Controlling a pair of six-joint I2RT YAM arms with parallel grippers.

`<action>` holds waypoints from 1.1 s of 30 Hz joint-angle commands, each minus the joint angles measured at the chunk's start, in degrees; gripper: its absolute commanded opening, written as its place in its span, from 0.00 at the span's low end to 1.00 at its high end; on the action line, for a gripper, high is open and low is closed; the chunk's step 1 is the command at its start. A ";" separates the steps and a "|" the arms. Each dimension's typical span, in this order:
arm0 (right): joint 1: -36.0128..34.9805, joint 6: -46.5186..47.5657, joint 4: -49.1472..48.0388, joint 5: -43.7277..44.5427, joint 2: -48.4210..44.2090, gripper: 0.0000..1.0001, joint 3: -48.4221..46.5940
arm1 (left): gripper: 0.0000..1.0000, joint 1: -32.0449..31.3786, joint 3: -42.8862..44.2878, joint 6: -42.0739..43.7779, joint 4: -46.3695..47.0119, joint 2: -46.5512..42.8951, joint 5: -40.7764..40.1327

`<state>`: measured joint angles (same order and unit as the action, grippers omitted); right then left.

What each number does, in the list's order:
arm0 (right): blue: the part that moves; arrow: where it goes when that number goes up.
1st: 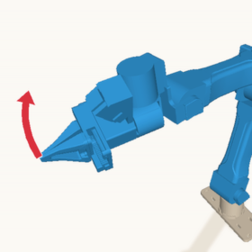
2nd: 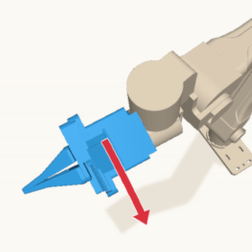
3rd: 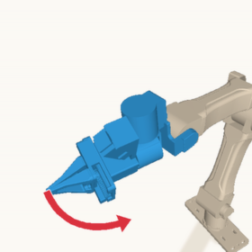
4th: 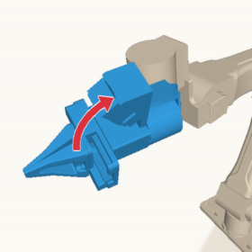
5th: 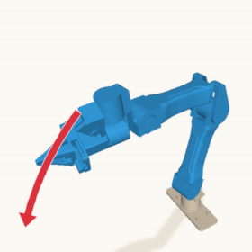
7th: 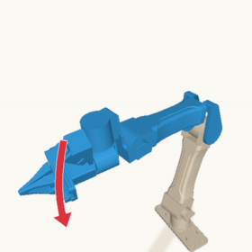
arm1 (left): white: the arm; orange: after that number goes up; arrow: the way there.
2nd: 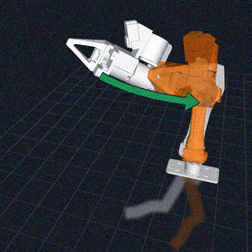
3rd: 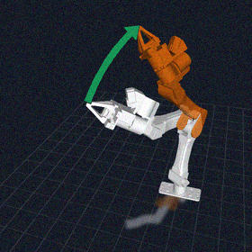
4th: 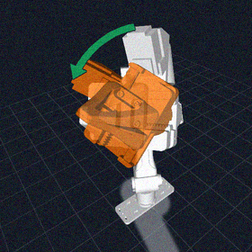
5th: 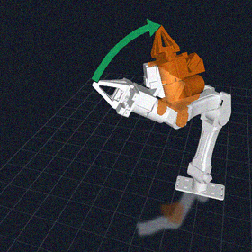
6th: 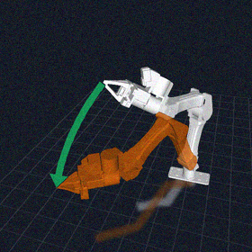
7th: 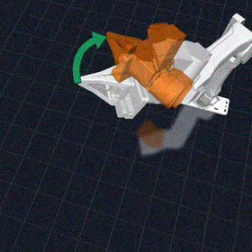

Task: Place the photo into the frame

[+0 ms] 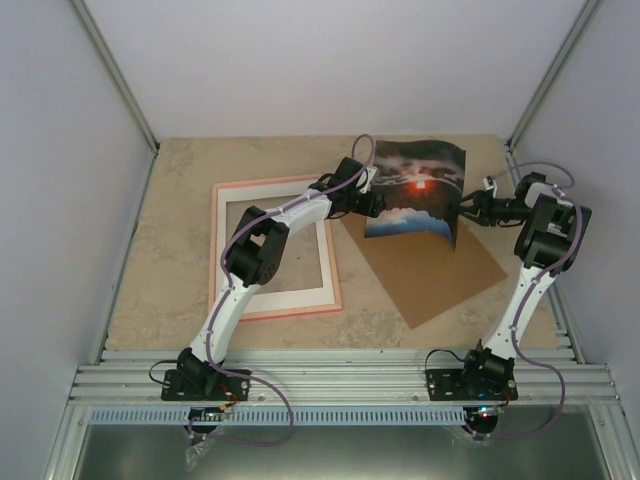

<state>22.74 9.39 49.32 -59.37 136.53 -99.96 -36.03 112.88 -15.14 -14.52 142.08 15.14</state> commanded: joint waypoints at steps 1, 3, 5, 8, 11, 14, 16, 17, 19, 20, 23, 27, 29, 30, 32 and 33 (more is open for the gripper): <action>1.44 -6.77 -3.83 -9.66 -1.90 0.57 4.78 | 0.75 -0.88 -1.72 -0.24 -3.38 3.10 1.11; 2.13 -10.35 -7.45 -10.59 -3.05 0.68 6.90 | 0.75 -0.93 -1.74 -0.45 -3.32 3.04 1.32; 2.45 -13.46 -10.61 -11.16 -3.87 0.77 8.76 | 0.75 -0.88 -1.98 -0.42 -3.11 2.93 1.51; 2.48 -19.30 -17.73 -11.88 -5.32 0.94 12.71 | 0.75 -0.88 -2.22 -0.39 -2.84 2.84 1.61; 1.93 -23.96 -23.35 -12.75 -5.80 0.98 14.96 | 0.75 -0.88 -2.36 -0.21 -2.73 2.78 1.80; 0.38 -23.80 -24.58 -15.91 -5.08 0.96 14.61 | 0.75 -0.88 -2.40 -0.22 -2.57 2.91 2.29; -0.81 -23.14 -25.35 -17.39 -5.67 0.95 14.45 | 0.75 -0.88 -2.55 -0.11 -2.46 3.04 2.59; -1.34 -22.59 -25.76 -17.90 -6.24 0.95 14.42 | 0.75 -0.95 -2.55 -0.15 -2.41 3.15 2.84; -2.15 -23.36 -28.55 -20.50 -7.84 0.94 15.14 | 0.75 -0.98 -2.60 0.00 -2.38 3.21 3.05; -2.44 -24.65 -30.82 -22.21 -8.73 0.94 15.85 | 0.75 -1.05 -2.73 0.06 -2.36 3.21 3.24; -3.76 -24.20 -31.63 -22.36 -11.02 0.96 16.00 | 0.75 -1.15 -2.67 0.34 -2.20 3.12 3.66; -6.25 -17.26 -19.50 -13.15 -10.00 0.98 11.86 | 0.75 -1.40 -2.35 0.32 -1.89 2.88 3.79; -7.39 -15.00 -14.11 -6.39 -8.69 0.98 10.45 | 0.75 -1.48 -2.23 0.36 -1.89 2.79 3.69; -7.58 -14.80 -13.45 -4.46 -8.53 0.98 10.47 | 0.75 -1.50 -2.34 0.37 -1.95 2.61 3.60; -7.65 -14.79 -12.61 -0.67 -8.51 0.98 10.76 | 0.75 -1.50 -2.60 0.52 -1.93 2.41 3.62; -7.63 -14.49 -12.16 0.09 -8.43 0.98 10.66 | 0.75 -1.50 -2.82 0.54 -1.85 2.19 3.51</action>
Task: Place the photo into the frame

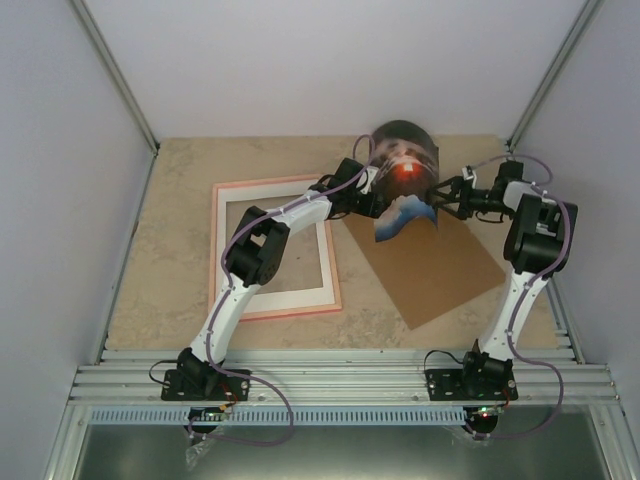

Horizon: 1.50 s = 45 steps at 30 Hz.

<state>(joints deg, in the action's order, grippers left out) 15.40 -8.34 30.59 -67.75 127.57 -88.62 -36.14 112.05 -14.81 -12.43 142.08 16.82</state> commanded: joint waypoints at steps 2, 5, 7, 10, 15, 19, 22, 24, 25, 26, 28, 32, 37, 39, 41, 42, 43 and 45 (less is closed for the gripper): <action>-0.28 3.90 7.32 8.22 0.53 0.98 -0.85 | 0.75 -1.39 -2.65 0.39 -3.66 1.69 1.74; -0.28 3.89 7.24 3.21 0.70 0.95 -0.69 | 0.75 -1.39 -3.45 0.55 -3.07 0.97 1.53; -0.28 3.18 5.96 -0.66 0.32 0.92 -0.09 | 0.75 -1.43 -3.37 0.57 -3.07 0.94 1.53; -0.26 0.37 0.21 -8.15 -1.80 0.94 2.48 | 0.75 -1.48 -3.56 0.60 -3.04 0.91 1.64; -1.83 -3.77 -6.32 -12.28 -5.83 0.98 5.34 | 0.75 -1.78 -3.86 1.20 -2.70 0.50 1.96; -3.80 -1.61 -0.83 -6.25 -4.71 0.98 2.94 | 0.75 -2.29 -3.94 2.16 -2.56 0.15 1.56; -4.76 0.26 2.00 -0.56 -3.59 0.98 1.74 | 0.76 -2.52 -4.61 2.49 -2.16 -0.86 2.10; -5.15 1.11 2.44 0.37 -3.24 0.98 1.81 | 0.76 -2.53 -5.64 2.58 -1.20 -2.30 2.53; -5.34 1.79 2.83 0.49 -3.16 0.98 1.74 | 0.76 -2.53 -6.47 2.58 -0.45 -3.33 2.96; -5.49 2.59 3.38 0.51 -3.16 0.97 1.60 | 0.76 -2.53 -7.41 2.47 0.31 -4.62 3.58; -5.66 4.62 4.48 0.42 -3.39 0.95 1.47 | 0.77 -2.53 -10.20 2.18 2.28 -7.77 5.09; -6.31 9.51 7.34 -0.54 -4.56 0.91 2.01 | 0.79 -2.41 -18.70 1.28 7.69 -15.95 7.41; -8.44 14.31 9.29 -0.99 -6.80 0.90 2.57 | 0.83 0.10 -29.18 -5.03 14.93 -25.63 12.21; -10.22 15.14 9.54 -0.59 -7.22 0.90 2.35 | 0.84 2.25 -32.52 -7.75 16.46 -28.84 15.21; -12.15 15.44 9.03 0.59 -7.21 0.90 2.42 | 0.85 3.82 -35.89 -7.93 16.64 -33.23 15.99; -13.61 15.57 8.50 1.08 -6.98 0.89 2.61 | 0.86 4.54 -38.45 -6.97 16.72 -35.73 15.71; -14.64 15.90 8.24 1.61 -6.67 0.89 2.71 | 0.87 4.91 -40.68 -5.64 16.76 -37.98 14.96; -17.26 16.30 7.86 2.76 -5.62 0.89 2.99 | 0.90 5.87 -44.17 -4.07 16.31 -42.68 13.30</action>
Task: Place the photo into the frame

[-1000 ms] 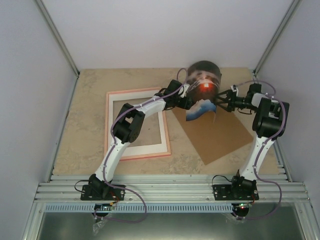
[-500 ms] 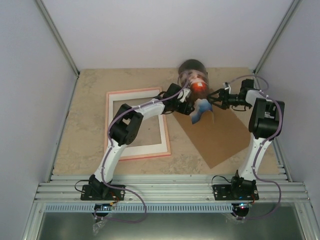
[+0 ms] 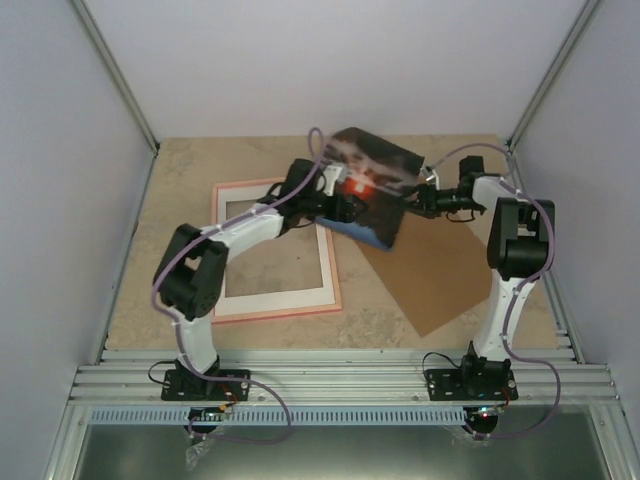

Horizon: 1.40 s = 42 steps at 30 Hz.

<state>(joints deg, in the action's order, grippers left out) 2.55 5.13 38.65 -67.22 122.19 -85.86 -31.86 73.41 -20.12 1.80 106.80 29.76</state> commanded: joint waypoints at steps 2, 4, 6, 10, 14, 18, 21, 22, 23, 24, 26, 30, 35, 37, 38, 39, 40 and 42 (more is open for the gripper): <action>-6.17 3.00 -0.72 2.31 0.41 0.89 0.96 | 0.92 2.87 -7.74 2.85 -0.04 -11.76 -1.60; -7.18 3.32 -0.86 2.16 0.46 0.89 1.60 | 0.97 3.33 -9.01 6.07 -3.56 -14.61 -6.09; -7.31 3.76 -0.88 1.38 -0.15 0.89 1.97 | 0.99 3.59 -9.29 10.24 -7.56 -16.70 -10.67; -7.12 4.60 -1.71 2.81 -4.40 0.89 2.95 | 0.99 8.85 -10.52 12.90 -11.78 -18.39 -10.67; -7.11 3.71 -4.74 6.85 -7.57 0.87 5.42 | 0.99 17.46 -11.79 10.55 -11.38 -16.71 -2.60; -7.14 5.36 -3.96 7.71 -7.97 0.87 6.24 | 0.96 23.98 -9.26 10.72 -12.88 -11.18 6.31; -7.12 6.92 -4.01 7.74 -9.26 0.88 6.99 | 0.95 26.40 -5.30 12.30 -15.73 -5.94 7.68; -7.14 7.44 -4.01 7.93 -9.92 0.88 7.09 | 0.94 27.18 -4.33 12.84 -16.32 -3.63 8.23; -7.12 8.03 -4.07 8.23 -10.71 0.88 7.20 | 0.93 27.72 -3.58 13.15 -16.50 -2.03 8.60; -7.12 8.49 -4.03 8.71 -11.33 0.88 7.20 | 0.92 28.14 -2.84 13.36 -16.78 -0.78 8.87; -7.12 9.43 -3.99 10.08 -12.78 0.88 7.28 | 0.90 28.45 -2.02 13.31 -16.52 1.16 9.98; -7.12 10.97 -3.84 12.50 -15.06 0.88 7.17 | 0.87 28.39 -1.42 11.35 -14.22 3.87 11.78; -7.12 11.44 -3.11 13.62 -16.55 0.88 6.61 | 0.85 28.38 -0.79 9.36 -12.35 6.49 12.44; -7.12 11.48 -2.83 14.04 -16.84 0.88 6.27 | 0.83 28.21 -0.51 8.90 -12.32 7.34 12.96; -7.12 11.56 -2.77 14.27 -17.02 0.89 6.10 | 0.82 27.96 -0.41 8.83 -12.34 7.81 13.16; -7.12 11.64 -2.79 14.59 -17.13 0.88 5.88 | 0.82 27.76 -0.39 8.67 -12.26 8.27 13.15; -7.12 11.61 -2.72 14.72 -17.28 0.88 5.69 | 0.82 27.38 -0.24 8.49 -12.31 8.78 12.99; -7.14 11.87 -2.47 14.82 -17.49 0.88 5.06 | 0.81 26.88 -0.01 7.71 -12.09 9.65 13.14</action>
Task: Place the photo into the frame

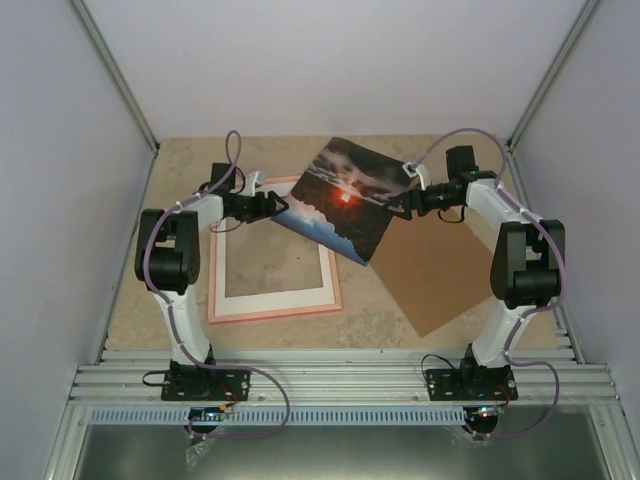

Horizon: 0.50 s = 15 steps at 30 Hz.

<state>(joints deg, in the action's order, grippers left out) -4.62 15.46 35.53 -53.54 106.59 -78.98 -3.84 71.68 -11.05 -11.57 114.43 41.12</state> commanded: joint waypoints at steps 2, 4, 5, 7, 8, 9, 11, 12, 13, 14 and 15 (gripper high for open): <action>0.06 1.90 1.30 1.50 -2.04 0.89 -2.47 | 0.80 -1.93 1.85 -2.15 1.67 2.36 1.80; 0.05 2.38 1.76 2.13 -2.44 0.89 -3.10 | 0.76 -2.72 1.84 -3.03 2.10 2.37 2.62; 0.05 2.64 1.86 2.54 -2.81 0.89 -3.31 | 0.72 -3.06 1.75 -3.57 2.28 2.31 3.22; 0.05 3.30 1.70 3.68 -3.97 0.89 -3.57 | 0.60 -3.51 1.60 -5.05 2.66 1.64 4.80; 0.05 3.64 1.56 4.59 -4.80 0.90 -3.57 | 0.52 -3.62 1.20 -6.30 3.39 0.90 5.87; 0.05 4.00 1.28 5.64 -5.64 0.91 -3.62 | 0.41 -3.63 0.29 -8.12 5.39 -0.34 7.12; 0.05 5.04 0.51 8.23 -8.08 0.93 -3.51 | 0.23 -3.71 -1.30 -12.14 8.31 -3.38 9.26; 0.05 5.85 0.10 9.74 -9.38 0.94 -3.54 | 0.16 -3.72 -2.08 -14.23 9.91 -5.00 10.06; 0.02 6.65 -0.44 11.20 -10.81 0.94 -3.66 | 0.09 -3.74 -2.81 -16.47 11.16 -6.85 10.98; -0.15 7.66 -0.74 12.51 -12.39 0.95 -3.76 | 0.02 -3.77 -3.24 -18.92 12.73 -8.72 11.45; -0.39 8.87 -0.96 13.76 -14.22 0.96 -4.03 | 0.00 -3.73 -3.67 -21.46 13.95 -10.24 11.69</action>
<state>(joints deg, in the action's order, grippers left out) -4.64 19.51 36.42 -45.84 98.91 -80.66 -7.62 69.34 -22.65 -5.82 112.25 47.92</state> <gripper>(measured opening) 0.949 0.055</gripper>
